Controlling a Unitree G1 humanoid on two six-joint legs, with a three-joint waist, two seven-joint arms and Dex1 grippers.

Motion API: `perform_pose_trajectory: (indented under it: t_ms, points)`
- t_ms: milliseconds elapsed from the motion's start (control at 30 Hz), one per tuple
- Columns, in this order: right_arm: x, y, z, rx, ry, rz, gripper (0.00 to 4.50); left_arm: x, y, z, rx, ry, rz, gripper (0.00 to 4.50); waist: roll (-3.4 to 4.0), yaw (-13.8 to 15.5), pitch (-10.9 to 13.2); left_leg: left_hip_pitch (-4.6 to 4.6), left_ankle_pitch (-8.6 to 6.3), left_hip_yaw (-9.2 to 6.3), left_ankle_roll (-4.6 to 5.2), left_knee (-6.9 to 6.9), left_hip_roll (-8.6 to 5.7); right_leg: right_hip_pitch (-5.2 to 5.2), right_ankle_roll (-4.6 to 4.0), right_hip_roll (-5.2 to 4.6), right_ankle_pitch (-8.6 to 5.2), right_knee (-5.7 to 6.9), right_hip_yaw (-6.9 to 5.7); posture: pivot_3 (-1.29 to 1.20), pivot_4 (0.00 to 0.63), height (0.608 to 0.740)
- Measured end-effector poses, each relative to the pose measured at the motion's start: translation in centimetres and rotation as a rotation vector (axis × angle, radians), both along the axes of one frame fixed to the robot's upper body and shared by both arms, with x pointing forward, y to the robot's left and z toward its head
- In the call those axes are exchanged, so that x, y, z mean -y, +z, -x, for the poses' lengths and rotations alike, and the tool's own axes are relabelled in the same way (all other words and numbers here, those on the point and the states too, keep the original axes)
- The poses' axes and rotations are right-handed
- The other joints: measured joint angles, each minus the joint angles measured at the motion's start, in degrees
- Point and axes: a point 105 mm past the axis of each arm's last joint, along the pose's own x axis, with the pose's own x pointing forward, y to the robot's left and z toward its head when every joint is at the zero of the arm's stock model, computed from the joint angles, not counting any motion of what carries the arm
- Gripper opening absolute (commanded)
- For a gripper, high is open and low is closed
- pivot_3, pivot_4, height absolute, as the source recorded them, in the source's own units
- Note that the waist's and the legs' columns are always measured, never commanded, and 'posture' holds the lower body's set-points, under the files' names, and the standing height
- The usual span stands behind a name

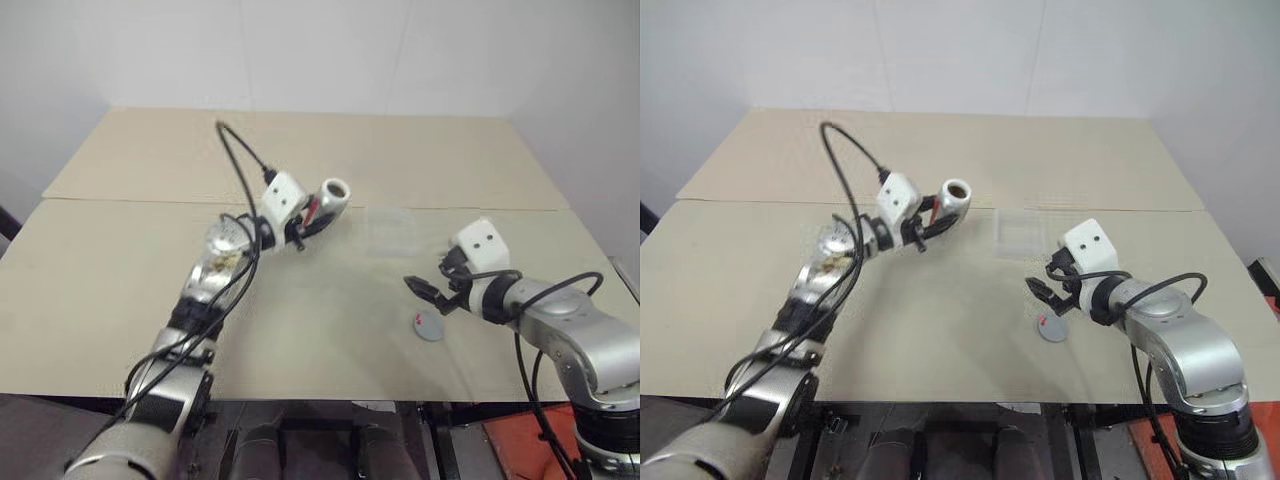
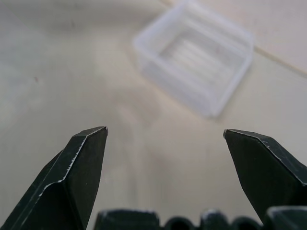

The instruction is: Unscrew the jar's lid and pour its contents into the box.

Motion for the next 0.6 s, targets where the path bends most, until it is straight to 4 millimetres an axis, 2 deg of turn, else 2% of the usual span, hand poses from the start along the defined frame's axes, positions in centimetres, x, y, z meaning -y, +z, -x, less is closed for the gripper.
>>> perform_pose_trajectory:
  t_ms: [100, 233, 500, 600]
  points:
    - [-0.6, 0.2, -0.1, 0.019, -0.003, -0.024, 4.49, 1.5, 0.1, -1.7, 0.023, 0.051, -0.069, 1.85, -0.01, 0.1, 0.0, -0.09, -0.03, -0.03, 0.06, 0.00, -0.08, -0.04, 0.06, -0.05, -0.01, -0.05, -0.01, 0.00, 0.150, 0.740]
    - [-1.0, 0.3, 0.1, 0.031, -0.009, -0.037, 4.49, 3.8, -0.3, -2.9, 0.128, 0.120, -0.236, 1.85, -0.04, 0.1, 0.0, -0.23, -0.08, -0.09, 0.13, 0.02, -0.16, -0.09, 0.14, -0.09, 0.00, -0.13, -0.02, 0.00, 0.150, 0.740]
    - [-1.3, 0.3, 1.2, 0.057, -0.030, -0.031, 4.49, 8.2, 0.3, -2.7, 0.618, 0.152, -0.702, 1.85, -0.04, 0.2, 0.0, -0.80, -0.08, -0.15, 0.14, 0.11, -0.24, -0.67, 0.20, -0.13, 0.04, 0.03, -0.03, 0.00, 0.150, 0.740]
    - [-0.9, 0.3, 1.7, 0.057, -0.059, -0.031, 4.49, 9.0, 0.3, -2.4, 0.810, 0.120, -0.873, 1.85, -0.04, 0.2, 0.0, -0.81, -0.08, -0.15, 0.14, 0.12, -0.25, -0.70, 0.20, -0.13, 0.03, 0.04, -0.03, 0.00, 0.150, 0.740]
